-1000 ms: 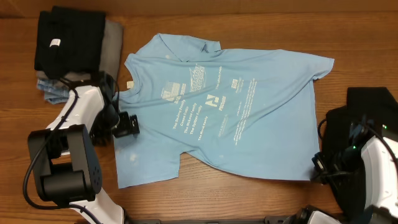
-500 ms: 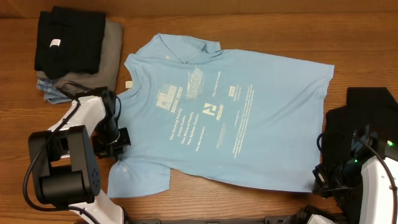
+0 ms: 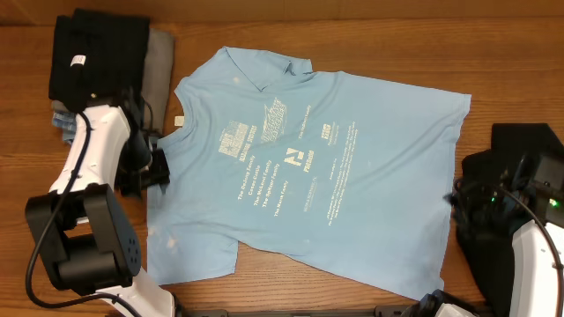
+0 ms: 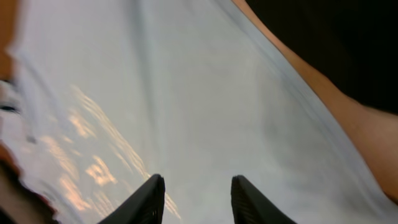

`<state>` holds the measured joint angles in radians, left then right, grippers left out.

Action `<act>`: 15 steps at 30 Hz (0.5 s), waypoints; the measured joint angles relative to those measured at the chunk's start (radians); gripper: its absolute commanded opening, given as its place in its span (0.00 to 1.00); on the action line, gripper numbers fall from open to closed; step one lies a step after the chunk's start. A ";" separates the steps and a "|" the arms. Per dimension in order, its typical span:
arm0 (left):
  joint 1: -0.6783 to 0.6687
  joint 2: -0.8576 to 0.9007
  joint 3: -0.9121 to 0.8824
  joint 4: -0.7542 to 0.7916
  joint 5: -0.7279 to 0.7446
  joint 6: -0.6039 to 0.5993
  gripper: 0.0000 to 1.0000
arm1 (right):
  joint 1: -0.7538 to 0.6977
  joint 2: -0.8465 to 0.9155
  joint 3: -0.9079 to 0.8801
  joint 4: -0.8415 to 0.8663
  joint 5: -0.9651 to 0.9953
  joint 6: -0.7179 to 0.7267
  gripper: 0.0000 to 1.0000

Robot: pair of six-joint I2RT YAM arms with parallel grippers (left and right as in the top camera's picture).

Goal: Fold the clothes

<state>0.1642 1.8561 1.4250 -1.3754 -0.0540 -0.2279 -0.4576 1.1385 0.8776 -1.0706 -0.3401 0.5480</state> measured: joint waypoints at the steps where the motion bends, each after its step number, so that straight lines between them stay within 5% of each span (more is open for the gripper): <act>1: -0.001 0.000 0.036 0.004 0.021 0.014 0.47 | 0.000 0.003 0.002 0.016 -0.006 -0.001 0.22; 11: -0.130 0.000 0.134 0.298 0.193 0.215 0.40 | 0.000 0.491 0.009 0.468 -0.075 0.002 0.05; 15: -0.192 0.000 0.134 0.381 0.212 0.313 0.39 | 0.000 0.622 0.009 0.520 -0.070 0.003 0.04</act>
<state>-0.0277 1.8561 1.5585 -0.9943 0.1577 0.0853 -0.4576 1.7607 0.8867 -0.5503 -0.4099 0.5507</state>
